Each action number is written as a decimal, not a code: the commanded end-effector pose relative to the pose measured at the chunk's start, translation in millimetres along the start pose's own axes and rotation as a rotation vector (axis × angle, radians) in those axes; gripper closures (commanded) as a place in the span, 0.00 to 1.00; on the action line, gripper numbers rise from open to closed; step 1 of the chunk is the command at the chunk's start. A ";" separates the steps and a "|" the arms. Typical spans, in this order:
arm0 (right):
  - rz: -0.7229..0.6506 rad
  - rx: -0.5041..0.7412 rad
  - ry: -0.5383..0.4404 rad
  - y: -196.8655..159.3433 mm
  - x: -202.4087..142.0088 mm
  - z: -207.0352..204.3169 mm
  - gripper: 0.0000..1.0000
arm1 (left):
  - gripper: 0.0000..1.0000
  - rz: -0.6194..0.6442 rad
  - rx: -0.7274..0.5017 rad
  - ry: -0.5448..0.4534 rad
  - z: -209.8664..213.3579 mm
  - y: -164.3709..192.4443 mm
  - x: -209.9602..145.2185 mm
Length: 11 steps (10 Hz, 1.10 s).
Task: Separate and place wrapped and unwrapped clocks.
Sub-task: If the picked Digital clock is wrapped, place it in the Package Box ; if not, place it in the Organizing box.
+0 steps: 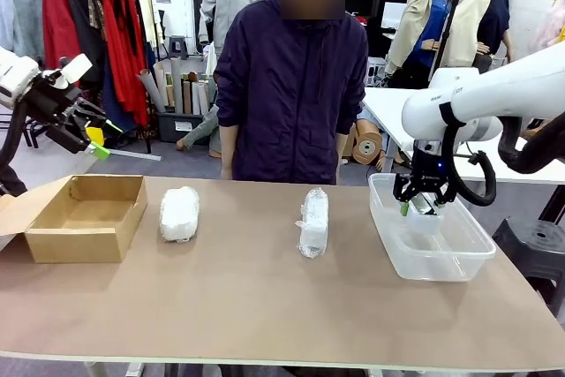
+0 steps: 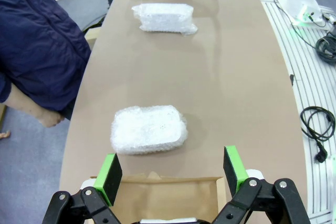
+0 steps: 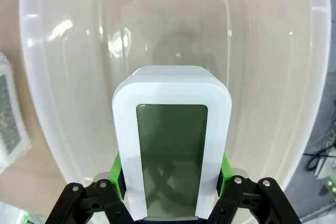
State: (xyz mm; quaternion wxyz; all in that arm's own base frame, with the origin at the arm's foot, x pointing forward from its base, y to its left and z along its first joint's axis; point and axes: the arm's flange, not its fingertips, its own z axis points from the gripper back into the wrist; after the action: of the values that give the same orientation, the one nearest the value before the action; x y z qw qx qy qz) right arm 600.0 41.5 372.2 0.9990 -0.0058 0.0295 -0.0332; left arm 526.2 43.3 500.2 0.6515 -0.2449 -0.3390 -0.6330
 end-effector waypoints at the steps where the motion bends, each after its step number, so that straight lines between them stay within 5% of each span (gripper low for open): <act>1: -0.025 -0.039 -0.025 1.3 4.1 -12.3 1.00 | 0.00 -0.004 -0.003 0.002 -0.2 -4.0 1.4; 11: -0.019 0.014 0.009 -7.4 0.9 -54.0 1.00 | 0.00 -0.004 -0.003 0.002 -0.2 -4.0 1.4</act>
State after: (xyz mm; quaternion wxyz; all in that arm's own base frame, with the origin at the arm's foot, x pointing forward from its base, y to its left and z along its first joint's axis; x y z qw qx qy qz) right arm 599.0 36.6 318.4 0.9984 -0.0112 0.0436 -0.0345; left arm 526.2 43.3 500.2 0.6515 -0.2449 -0.3390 -0.6330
